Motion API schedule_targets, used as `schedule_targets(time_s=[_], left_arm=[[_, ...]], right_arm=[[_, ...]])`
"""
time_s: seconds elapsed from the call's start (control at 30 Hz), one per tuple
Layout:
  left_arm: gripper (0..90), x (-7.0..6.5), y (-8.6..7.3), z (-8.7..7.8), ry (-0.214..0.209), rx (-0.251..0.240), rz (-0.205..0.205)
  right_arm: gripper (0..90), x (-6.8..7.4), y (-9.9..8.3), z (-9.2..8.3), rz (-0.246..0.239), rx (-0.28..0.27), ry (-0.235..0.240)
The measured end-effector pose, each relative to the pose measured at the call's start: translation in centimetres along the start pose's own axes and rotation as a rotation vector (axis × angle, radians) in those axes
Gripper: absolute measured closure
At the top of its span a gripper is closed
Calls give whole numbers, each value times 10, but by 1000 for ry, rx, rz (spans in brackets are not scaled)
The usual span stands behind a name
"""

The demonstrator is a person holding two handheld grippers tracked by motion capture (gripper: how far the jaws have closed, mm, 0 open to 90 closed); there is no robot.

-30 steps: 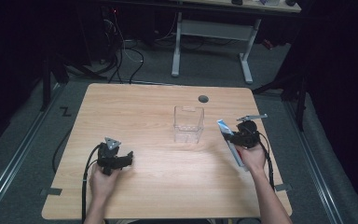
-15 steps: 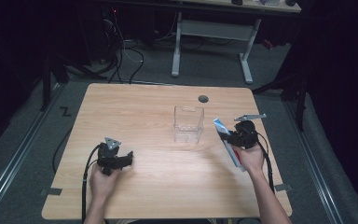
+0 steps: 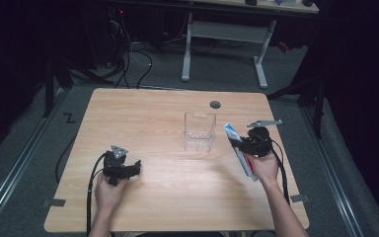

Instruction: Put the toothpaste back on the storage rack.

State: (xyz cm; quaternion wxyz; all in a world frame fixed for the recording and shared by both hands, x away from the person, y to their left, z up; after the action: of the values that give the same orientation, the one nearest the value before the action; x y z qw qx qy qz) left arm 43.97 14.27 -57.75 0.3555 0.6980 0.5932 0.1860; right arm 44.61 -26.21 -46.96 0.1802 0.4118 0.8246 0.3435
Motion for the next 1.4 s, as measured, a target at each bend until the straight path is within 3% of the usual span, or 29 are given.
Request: schedule_targets(time_s=[0.43, 0.97, 1.4], left_arm=[[209, 0, 0, 0, 0, 0, 0], [209, 0, 0, 0, 0, 0, 0], [209, 0, 0, 0, 1, 0, 0]], right_arm=[[717, 13, 24, -7, -45, -44, 17], [717, 32, 65, -1, -111, -96, 61], [717, 36, 88, 5, -134, -130, 62]])
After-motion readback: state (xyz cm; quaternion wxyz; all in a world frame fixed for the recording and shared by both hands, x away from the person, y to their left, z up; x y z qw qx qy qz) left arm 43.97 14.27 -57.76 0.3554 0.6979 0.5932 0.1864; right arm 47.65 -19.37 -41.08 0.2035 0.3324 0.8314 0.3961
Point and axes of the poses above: each handheld gripper's, and its own axes: z roughly forward along the jaws, y roughly out of its top, x roughly to its left, the point moved 6 cm from there along z, roughly forward along the jaws, and after that the axes turned 12 degrees about -z, right-handed, at the moved point
